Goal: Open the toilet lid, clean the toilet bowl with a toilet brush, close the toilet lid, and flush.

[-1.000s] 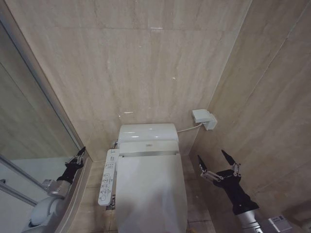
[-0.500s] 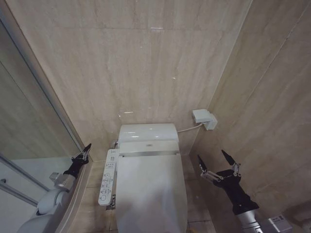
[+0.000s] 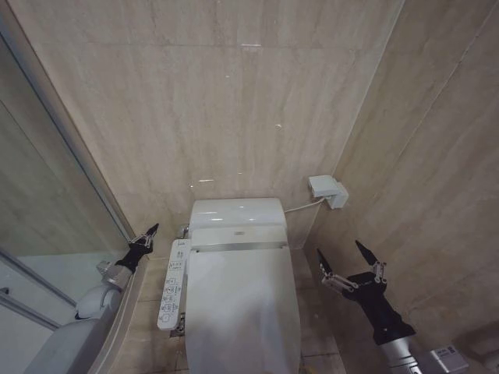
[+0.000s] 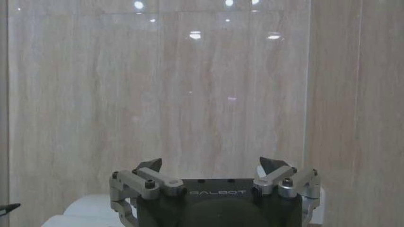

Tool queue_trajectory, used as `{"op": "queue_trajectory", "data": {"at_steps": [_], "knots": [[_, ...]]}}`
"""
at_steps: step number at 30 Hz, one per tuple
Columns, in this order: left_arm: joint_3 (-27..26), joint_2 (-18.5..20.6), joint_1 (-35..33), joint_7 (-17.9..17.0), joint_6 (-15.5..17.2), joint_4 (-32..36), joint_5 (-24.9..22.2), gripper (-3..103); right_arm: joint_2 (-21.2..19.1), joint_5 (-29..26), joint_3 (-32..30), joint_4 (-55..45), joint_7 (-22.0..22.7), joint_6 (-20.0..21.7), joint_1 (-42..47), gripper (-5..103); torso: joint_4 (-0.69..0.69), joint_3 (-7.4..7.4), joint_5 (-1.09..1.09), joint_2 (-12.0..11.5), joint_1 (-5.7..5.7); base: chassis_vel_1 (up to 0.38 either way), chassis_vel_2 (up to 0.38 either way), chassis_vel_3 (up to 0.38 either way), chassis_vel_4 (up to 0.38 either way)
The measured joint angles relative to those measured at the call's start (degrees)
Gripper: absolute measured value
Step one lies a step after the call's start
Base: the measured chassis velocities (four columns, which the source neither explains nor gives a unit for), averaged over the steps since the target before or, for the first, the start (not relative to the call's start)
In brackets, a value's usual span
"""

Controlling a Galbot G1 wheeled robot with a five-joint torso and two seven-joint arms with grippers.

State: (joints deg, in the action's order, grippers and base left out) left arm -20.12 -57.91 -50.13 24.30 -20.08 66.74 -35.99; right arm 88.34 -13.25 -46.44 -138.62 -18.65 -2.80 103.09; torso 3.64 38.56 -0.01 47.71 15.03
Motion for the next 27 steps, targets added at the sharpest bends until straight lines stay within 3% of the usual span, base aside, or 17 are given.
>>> {"op": "queue_trajectory", "data": {"at_steps": [11,19,27], "knots": [[8.6,1.2,9.3,3.5,-1.7,-9.4,0.0,0,0.0,0.0,0.0,0.0,0.0,0.0,0.0,100,0.01,0.0,0.01,0.0,0.0,0.0,0.0,0.0,0.0],[11.6,0.4,11.1,5.3,-2.7,-11.9,0.2,0,0.0,0.0,0.0,0.0,0.0,0.0,0.0,100,0.01,0.0,0.01,0.0,0.0,0.0,0.0,0.0,0.0],[14.0,-0.6,13.5,9.8,-5.0,-16.5,1.9,0,0.0,0.0,0.0,0.0,0.0,0.0,0.0,100,0.01,0.0,0.01,0.0,0.0,0.0,0.0,0.0,0.0]]}}
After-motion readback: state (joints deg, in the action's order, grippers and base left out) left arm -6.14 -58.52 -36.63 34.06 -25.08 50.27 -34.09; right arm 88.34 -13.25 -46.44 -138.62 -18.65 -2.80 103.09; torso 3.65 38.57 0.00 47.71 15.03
